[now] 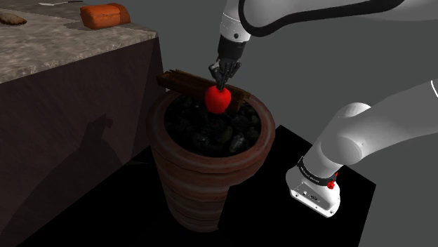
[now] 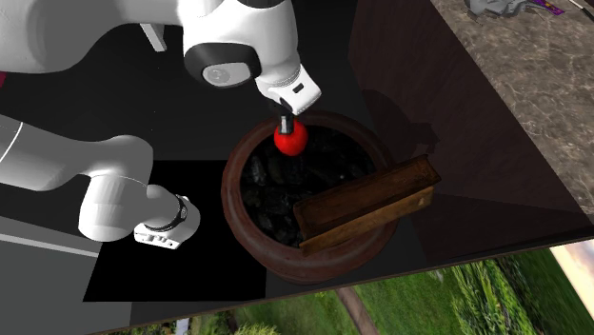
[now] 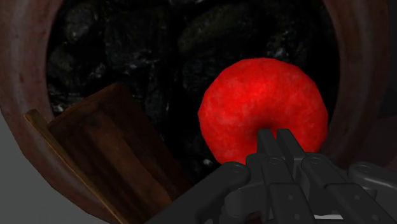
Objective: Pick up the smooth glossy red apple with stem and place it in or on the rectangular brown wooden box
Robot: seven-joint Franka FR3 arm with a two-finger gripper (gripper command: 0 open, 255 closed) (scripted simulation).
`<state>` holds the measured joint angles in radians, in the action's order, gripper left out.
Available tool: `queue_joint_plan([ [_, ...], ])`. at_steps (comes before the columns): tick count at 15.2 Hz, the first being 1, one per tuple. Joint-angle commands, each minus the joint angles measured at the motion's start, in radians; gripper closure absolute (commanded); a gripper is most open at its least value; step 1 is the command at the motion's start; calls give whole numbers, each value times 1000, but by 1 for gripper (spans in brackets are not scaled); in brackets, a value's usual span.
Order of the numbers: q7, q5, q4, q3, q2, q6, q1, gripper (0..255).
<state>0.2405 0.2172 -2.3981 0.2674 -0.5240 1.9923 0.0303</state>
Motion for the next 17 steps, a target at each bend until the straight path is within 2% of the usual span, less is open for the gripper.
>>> queue_joint_plan([
  [1,2,-3,25,-4,-2,-28,-2,255],
  [10,11,-15,136,-16,-6,-142,-7,255],
  [17,-72,-74,361,-77,201,-174,-66,255],
])
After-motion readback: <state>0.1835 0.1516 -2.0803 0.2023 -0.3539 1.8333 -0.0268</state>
